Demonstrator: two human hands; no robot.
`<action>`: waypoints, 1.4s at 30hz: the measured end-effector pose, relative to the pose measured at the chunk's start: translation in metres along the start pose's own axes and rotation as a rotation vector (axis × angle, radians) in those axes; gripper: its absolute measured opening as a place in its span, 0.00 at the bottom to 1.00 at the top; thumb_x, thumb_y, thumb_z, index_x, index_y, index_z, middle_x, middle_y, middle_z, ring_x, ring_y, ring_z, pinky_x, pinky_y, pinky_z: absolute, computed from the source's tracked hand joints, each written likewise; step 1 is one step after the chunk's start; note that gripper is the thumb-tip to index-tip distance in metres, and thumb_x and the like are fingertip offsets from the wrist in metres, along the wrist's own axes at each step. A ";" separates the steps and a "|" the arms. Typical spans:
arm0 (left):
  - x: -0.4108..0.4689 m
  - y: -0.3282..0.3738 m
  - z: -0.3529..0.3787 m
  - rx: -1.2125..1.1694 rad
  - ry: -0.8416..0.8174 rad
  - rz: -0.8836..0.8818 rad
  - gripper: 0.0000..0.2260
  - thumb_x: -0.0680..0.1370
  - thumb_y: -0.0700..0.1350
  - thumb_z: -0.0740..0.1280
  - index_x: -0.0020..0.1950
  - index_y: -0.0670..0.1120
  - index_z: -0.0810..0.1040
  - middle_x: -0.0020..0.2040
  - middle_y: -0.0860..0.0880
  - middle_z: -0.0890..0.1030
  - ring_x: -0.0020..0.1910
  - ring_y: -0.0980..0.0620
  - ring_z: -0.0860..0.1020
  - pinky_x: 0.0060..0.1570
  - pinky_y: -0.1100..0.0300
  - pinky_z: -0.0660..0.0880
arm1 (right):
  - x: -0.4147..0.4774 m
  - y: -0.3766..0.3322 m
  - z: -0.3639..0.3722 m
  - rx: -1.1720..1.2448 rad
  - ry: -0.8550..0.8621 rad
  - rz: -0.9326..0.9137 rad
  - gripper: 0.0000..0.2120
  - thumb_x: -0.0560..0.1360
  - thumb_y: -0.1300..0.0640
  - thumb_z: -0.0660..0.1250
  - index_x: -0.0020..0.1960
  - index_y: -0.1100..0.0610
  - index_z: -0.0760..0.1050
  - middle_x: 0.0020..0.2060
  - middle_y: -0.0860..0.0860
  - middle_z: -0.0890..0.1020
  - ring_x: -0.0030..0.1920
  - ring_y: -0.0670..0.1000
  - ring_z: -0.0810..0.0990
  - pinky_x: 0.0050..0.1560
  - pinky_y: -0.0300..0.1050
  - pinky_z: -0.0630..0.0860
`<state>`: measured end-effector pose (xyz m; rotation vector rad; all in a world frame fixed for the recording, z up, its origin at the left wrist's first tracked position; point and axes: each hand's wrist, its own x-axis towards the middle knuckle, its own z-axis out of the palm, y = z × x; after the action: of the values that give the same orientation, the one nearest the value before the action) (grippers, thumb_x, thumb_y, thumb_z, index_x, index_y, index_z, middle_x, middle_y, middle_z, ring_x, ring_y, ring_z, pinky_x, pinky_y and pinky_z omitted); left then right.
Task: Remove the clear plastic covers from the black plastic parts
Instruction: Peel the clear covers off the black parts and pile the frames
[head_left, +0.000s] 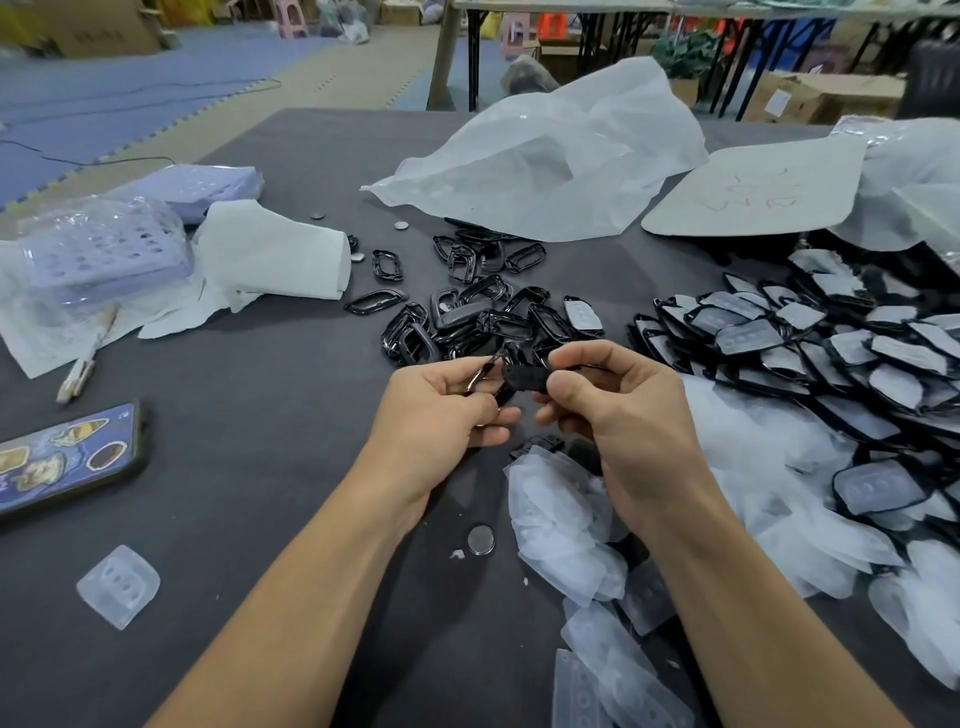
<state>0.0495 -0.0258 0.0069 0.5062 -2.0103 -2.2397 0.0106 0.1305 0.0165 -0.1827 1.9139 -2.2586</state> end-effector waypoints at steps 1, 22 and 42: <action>0.000 0.000 -0.001 0.002 0.005 0.009 0.16 0.78 0.27 0.66 0.57 0.43 0.86 0.49 0.47 0.86 0.44 0.53 0.87 0.41 0.64 0.82 | 0.000 0.000 0.000 -0.006 -0.001 -0.008 0.10 0.75 0.71 0.71 0.43 0.57 0.83 0.33 0.56 0.84 0.30 0.50 0.82 0.29 0.36 0.74; -0.003 0.003 -0.005 -0.097 -0.115 0.018 0.17 0.78 0.27 0.69 0.59 0.47 0.82 0.50 0.42 0.88 0.50 0.48 0.88 0.41 0.61 0.83 | 0.003 -0.004 -0.005 0.045 0.141 -0.178 0.08 0.73 0.70 0.74 0.42 0.58 0.86 0.32 0.56 0.85 0.29 0.50 0.82 0.34 0.38 0.77; -0.011 0.009 -0.004 -0.032 -0.081 0.133 0.16 0.71 0.29 0.76 0.56 0.43 0.86 0.42 0.43 0.88 0.39 0.52 0.86 0.35 0.63 0.81 | -0.001 0.003 -0.008 -0.463 0.161 -0.463 0.08 0.77 0.55 0.75 0.39 0.49 0.84 0.29 0.48 0.82 0.30 0.51 0.79 0.32 0.45 0.74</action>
<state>0.0593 -0.0277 0.0177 0.2741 -1.9780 -2.2425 0.0102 0.1376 0.0126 -0.5723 2.6959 -2.0768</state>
